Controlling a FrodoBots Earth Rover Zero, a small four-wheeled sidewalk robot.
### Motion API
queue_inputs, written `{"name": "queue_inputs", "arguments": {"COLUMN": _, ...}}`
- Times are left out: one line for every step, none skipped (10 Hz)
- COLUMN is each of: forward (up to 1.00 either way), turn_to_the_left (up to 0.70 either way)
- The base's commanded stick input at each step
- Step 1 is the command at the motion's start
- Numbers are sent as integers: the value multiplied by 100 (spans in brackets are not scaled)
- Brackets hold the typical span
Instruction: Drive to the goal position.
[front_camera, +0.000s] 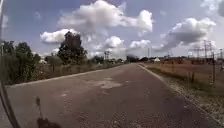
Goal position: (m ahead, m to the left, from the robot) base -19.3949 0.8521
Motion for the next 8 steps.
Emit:
{"name": "queue_inputs", "arguments": {"forward": 4, "turn_to_the_left": 0}}
{"name": "queue_inputs", "arguments": {"forward": 4, "turn_to_the_left": 0}}
{"name": "queue_inputs", "arguments": {"forward": 4, "turn_to_the_left": 0}}
{"name": "queue_inputs", "arguments": {"forward": 4, "turn_to_the_left": 0}}
{"name": "queue_inputs", "arguments": {"forward": 4, "turn_to_the_left": 0}}
{"name": "queue_inputs", "arguments": {"forward": 4, "turn_to_the_left": 0}}
{"name": "queue_inputs", "arguments": {"forward": 4, "turn_to_the_left": 0}}
{"name": "queue_inputs", "arguments": {"forward": 4, "turn_to_the_left": 0}}
